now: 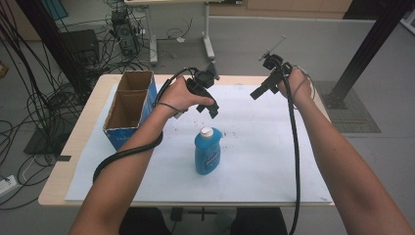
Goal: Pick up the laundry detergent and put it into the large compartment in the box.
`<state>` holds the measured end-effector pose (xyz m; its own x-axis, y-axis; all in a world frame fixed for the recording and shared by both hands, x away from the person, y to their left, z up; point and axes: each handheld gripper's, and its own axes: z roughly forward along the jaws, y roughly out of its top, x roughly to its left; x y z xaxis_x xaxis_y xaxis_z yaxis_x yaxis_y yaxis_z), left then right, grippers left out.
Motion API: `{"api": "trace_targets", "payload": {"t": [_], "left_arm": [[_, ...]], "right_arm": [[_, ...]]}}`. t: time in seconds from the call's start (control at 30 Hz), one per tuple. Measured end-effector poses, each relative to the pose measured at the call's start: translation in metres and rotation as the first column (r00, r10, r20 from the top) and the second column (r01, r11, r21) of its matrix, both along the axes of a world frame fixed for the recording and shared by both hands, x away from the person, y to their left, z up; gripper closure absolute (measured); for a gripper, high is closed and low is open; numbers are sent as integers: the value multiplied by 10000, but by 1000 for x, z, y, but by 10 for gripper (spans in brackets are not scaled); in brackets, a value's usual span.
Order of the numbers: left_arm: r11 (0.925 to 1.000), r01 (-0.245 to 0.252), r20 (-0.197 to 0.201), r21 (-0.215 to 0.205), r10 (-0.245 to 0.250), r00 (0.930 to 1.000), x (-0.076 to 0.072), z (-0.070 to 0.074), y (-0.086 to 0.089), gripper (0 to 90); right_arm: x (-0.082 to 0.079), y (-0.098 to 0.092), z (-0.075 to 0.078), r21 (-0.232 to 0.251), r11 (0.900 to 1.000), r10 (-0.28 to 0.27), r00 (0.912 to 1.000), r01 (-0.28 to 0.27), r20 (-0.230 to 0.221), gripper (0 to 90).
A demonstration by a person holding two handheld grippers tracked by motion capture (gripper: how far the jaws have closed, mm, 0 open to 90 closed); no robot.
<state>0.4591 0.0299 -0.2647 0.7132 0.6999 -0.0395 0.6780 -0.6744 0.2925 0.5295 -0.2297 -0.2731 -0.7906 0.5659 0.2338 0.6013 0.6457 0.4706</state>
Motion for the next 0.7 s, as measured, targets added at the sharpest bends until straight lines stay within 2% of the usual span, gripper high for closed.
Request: {"api": "trace_targets", "payload": {"t": [0.27,0.4,0.7], "left_arm": [[9999,89,245,70,-90,9997,-11,18,-6,113],[9999,115,242,40,-115,9996,-14,26,-7,113],[9999,166,471,-49,-164,9988,-33,50,-11,113]], "right_arm": [[1,0,-1,24,10000,22,10000,-22,5,29],[1,-1,0,31,10000,44,10000,-44,88,29],[0,-4,1,133,9999,-7,9999,6,108,29]]}}
